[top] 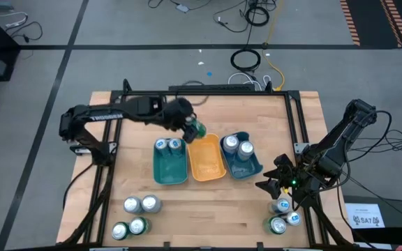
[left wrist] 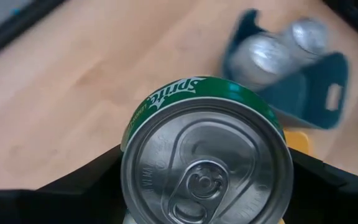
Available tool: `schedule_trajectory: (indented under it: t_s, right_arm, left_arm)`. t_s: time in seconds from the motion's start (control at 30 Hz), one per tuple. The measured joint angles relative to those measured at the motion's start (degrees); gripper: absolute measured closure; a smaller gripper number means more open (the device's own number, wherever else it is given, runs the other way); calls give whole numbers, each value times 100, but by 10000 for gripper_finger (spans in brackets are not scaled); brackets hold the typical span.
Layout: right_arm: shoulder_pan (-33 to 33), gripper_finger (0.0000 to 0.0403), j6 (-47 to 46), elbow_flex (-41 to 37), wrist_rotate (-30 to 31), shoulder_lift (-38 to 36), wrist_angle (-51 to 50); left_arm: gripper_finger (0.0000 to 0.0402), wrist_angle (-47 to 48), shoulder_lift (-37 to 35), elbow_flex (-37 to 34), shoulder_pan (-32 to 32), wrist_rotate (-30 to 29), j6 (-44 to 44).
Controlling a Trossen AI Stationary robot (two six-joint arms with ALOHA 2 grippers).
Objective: Sort soda cans
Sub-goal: Put the green soda can into the yellow bin
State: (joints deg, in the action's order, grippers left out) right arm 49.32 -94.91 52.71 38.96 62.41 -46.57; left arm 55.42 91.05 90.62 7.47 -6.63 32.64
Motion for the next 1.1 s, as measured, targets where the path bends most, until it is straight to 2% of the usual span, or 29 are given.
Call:
schedule_trajectory:
  t_s: [0.2,0.33,0.63,0.77,1.1]
  right_arm:
    - [0,57,2,0,-11,0,-2]
    - [1,57,2,0,-27,-2,0]
    - [0,57,18,0,-115,-2,0]
    - [0,57,105,0,-337,-2,2]
    - [1,57,123,0,-345,-1,4]
  left_arm:
    - [87,55,255,170,-621,-223,447]
    - [87,64,562,361,-796,-294,605]
    - [87,516,1495,889,-796,-343,606]
    - [87,561,1786,902,-743,-312,606]
    - [79,730,2289,902,-750,-245,719]
